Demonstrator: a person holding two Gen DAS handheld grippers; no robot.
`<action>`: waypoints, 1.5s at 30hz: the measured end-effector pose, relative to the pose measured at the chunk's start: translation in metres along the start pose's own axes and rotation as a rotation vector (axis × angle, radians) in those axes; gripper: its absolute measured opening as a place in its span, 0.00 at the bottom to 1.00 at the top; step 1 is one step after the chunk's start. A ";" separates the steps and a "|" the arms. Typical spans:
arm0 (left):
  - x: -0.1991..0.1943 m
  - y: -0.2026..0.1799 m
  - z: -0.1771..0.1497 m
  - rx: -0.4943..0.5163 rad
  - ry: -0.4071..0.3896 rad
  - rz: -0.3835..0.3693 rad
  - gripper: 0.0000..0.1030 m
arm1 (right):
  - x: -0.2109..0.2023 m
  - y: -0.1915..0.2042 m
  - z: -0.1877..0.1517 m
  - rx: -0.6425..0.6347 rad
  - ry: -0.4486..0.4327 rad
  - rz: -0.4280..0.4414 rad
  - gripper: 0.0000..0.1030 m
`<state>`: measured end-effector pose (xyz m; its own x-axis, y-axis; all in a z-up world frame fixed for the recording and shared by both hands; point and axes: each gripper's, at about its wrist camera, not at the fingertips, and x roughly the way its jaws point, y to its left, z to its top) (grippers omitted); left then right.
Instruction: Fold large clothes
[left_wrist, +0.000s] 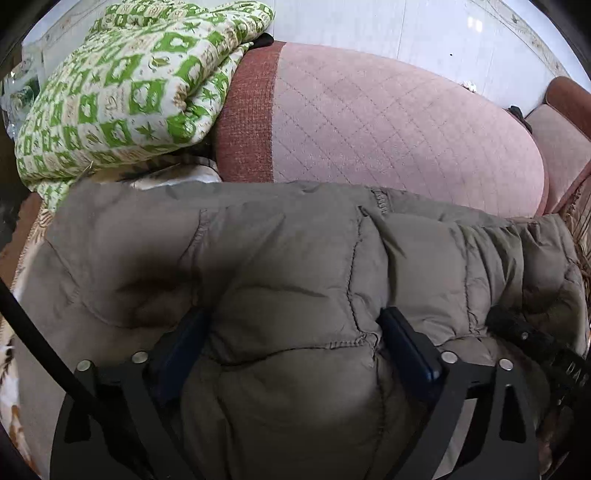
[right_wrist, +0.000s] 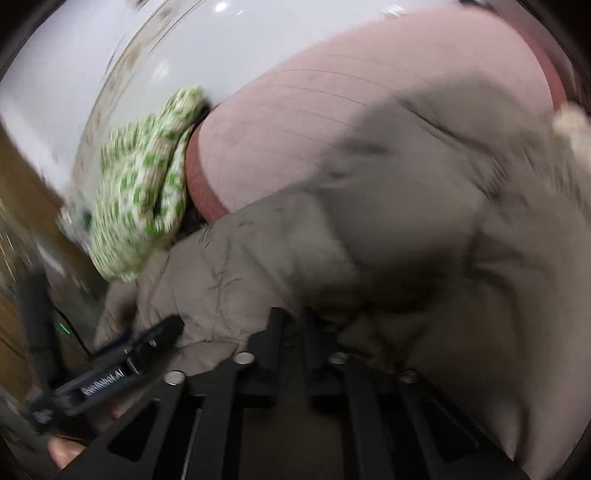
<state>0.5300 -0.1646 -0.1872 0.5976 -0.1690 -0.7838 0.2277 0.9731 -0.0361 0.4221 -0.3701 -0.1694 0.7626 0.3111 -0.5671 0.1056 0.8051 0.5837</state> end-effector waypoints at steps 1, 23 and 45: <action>0.001 -0.002 -0.001 0.005 -0.004 0.008 0.94 | 0.002 -0.009 -0.001 0.037 -0.004 0.032 0.00; -0.048 0.224 0.000 -0.546 0.009 -0.305 0.72 | -0.123 -0.097 0.019 0.299 -0.191 -0.048 0.49; -0.047 0.256 -0.174 -0.764 0.013 -0.651 0.91 | -0.139 -0.080 -0.147 0.351 -0.064 0.009 0.93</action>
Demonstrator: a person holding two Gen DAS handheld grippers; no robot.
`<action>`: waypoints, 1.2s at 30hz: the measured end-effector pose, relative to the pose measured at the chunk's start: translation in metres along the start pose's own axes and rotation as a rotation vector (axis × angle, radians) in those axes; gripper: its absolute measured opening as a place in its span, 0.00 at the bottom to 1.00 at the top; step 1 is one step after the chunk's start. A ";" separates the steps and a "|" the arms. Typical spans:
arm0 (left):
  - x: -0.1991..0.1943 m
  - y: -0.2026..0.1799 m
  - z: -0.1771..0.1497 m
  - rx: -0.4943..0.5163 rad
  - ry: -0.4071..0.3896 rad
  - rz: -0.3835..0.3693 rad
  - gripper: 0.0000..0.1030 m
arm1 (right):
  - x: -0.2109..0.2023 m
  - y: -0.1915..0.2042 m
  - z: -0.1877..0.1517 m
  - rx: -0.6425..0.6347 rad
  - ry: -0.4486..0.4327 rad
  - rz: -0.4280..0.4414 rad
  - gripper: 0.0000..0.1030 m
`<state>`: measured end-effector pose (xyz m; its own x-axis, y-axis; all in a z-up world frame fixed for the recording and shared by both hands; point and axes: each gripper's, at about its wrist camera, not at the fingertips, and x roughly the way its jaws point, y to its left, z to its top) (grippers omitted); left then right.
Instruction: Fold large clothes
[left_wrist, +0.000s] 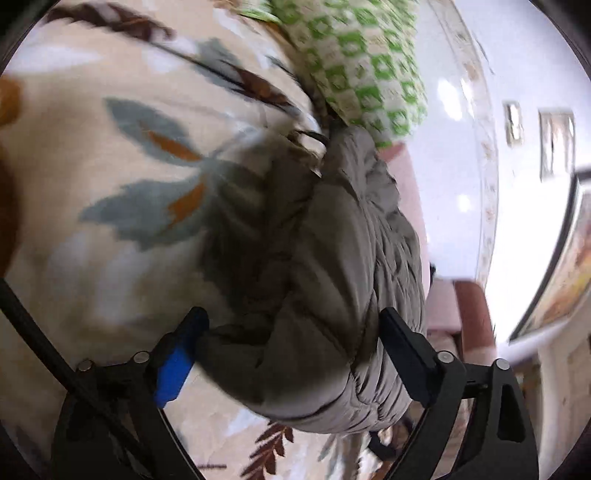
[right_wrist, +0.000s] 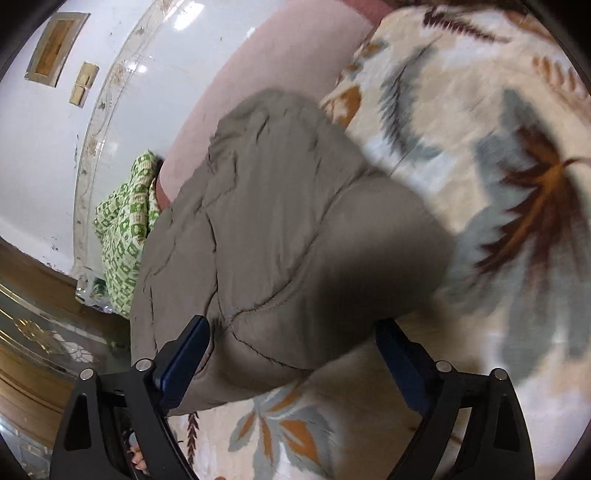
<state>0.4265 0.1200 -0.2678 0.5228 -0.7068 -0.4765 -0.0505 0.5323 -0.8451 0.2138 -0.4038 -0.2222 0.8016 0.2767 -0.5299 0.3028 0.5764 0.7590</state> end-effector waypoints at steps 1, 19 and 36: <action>0.005 -0.004 0.002 0.028 0.011 -0.007 0.93 | 0.010 -0.001 0.001 0.010 0.014 0.013 0.94; -0.016 -0.079 -0.041 0.211 0.046 0.241 0.43 | -0.016 0.018 0.002 -0.001 -0.022 0.076 0.41; -0.092 -0.108 -0.061 0.316 -0.242 0.454 0.73 | -0.134 0.032 -0.057 -0.107 -0.254 -0.133 0.68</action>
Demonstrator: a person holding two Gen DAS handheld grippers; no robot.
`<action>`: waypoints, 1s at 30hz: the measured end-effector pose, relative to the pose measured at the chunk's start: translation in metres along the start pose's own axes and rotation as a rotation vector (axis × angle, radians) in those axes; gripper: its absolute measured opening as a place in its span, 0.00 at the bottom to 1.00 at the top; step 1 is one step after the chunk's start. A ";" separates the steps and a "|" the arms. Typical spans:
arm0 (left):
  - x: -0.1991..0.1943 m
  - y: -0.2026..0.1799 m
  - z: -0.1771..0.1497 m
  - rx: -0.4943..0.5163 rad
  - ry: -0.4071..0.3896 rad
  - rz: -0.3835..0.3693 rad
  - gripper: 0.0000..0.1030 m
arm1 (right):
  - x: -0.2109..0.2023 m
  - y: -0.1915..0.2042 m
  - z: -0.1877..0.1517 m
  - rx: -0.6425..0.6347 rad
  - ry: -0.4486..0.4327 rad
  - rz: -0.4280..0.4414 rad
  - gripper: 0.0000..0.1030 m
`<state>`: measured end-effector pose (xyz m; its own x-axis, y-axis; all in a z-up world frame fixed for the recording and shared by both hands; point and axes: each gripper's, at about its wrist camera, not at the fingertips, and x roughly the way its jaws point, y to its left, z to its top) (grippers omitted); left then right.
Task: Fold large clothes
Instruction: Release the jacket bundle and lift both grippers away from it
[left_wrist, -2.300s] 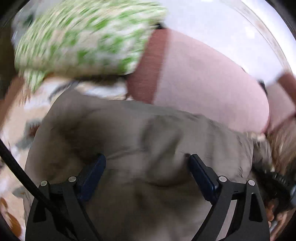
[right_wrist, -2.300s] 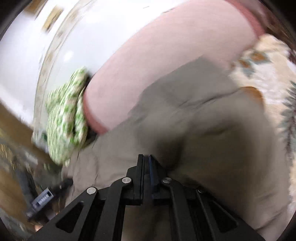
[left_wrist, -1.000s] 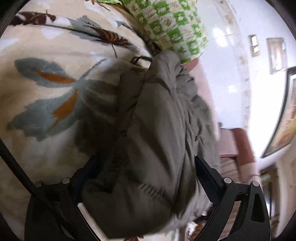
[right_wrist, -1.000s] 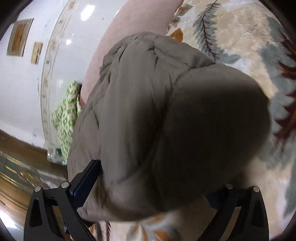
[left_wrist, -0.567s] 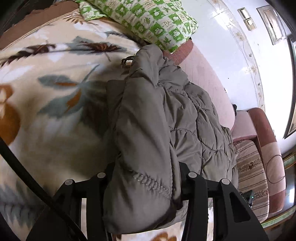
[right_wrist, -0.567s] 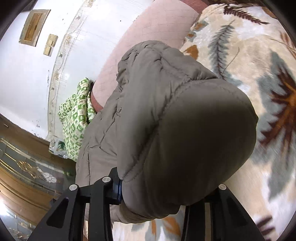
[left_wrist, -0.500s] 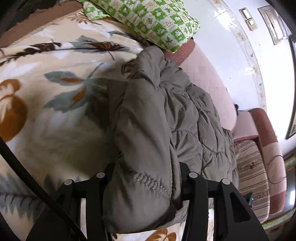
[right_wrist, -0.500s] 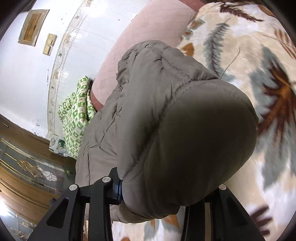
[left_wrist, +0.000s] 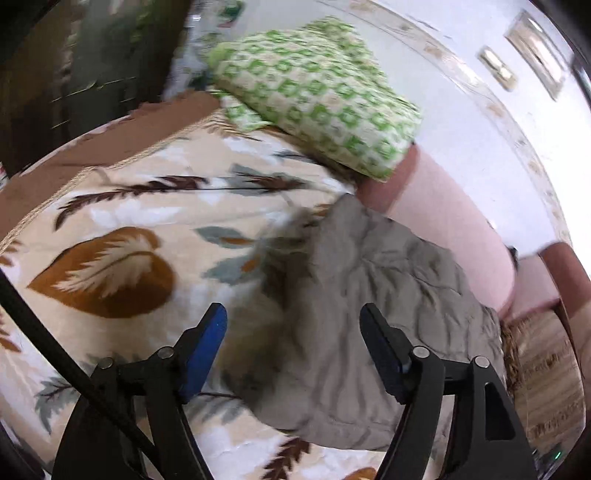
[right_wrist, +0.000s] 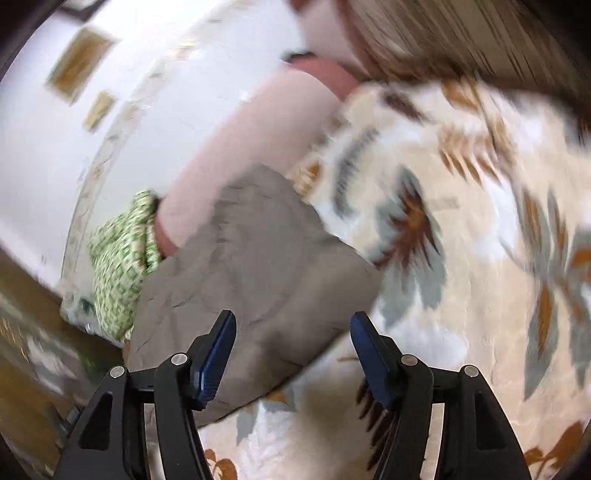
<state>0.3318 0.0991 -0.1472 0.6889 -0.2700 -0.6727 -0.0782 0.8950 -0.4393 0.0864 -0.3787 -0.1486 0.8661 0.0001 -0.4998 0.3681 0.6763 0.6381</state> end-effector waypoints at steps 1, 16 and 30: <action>0.008 -0.008 -0.004 0.028 0.027 -0.019 0.73 | 0.001 0.014 -0.001 -0.037 0.002 0.036 0.66; 0.094 -0.002 0.001 0.041 0.066 0.089 0.82 | 0.228 0.208 -0.020 -0.320 0.338 0.348 0.39; 0.027 -0.032 0.000 0.220 -0.212 0.300 0.82 | 0.184 0.022 0.111 0.102 0.063 0.038 0.37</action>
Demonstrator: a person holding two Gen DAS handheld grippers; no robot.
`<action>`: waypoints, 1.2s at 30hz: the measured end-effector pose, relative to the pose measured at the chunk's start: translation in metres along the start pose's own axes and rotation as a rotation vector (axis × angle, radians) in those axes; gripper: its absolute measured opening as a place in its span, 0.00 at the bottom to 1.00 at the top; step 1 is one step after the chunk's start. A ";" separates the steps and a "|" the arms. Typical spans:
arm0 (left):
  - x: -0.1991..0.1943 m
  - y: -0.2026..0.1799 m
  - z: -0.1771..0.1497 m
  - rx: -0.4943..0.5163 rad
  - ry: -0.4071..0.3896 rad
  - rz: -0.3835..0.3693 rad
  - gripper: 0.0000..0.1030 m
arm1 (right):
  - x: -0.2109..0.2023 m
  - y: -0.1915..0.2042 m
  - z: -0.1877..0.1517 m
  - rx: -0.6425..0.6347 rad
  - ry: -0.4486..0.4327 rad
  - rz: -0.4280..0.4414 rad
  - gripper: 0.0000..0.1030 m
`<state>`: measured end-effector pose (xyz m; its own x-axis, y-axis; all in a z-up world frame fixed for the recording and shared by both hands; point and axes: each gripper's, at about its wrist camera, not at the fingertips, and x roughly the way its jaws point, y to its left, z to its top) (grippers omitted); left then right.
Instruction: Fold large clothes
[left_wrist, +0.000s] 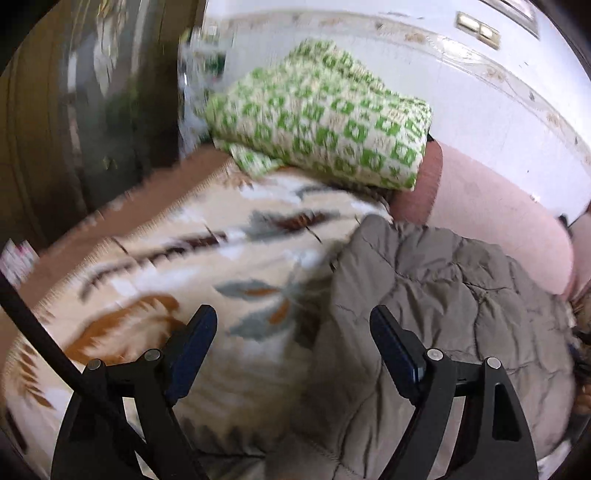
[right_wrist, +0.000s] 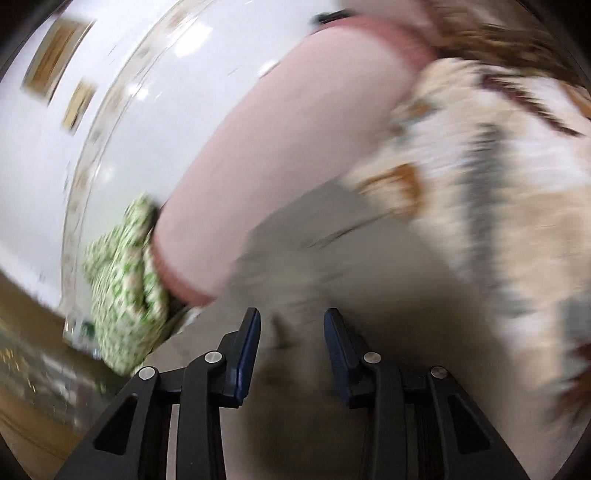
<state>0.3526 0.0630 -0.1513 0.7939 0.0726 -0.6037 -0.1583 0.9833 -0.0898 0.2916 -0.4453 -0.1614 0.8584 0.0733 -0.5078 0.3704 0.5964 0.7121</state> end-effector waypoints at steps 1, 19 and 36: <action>-0.006 -0.003 0.001 0.023 -0.027 0.015 0.82 | -0.014 -0.008 0.003 -0.005 -0.012 -0.016 0.37; -0.202 -0.028 -0.081 0.121 -0.100 -0.191 0.93 | -0.238 0.032 -0.193 -0.427 -0.063 -0.001 0.75; -0.271 -0.041 -0.139 0.239 -0.018 -0.201 0.93 | -0.267 0.064 -0.289 -0.638 -0.058 -0.119 0.79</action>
<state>0.0628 -0.0201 -0.0940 0.8058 -0.1268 -0.5785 0.1441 0.9894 -0.0161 -0.0169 -0.1955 -0.1206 0.8489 -0.0548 -0.5257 0.1957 0.9565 0.2163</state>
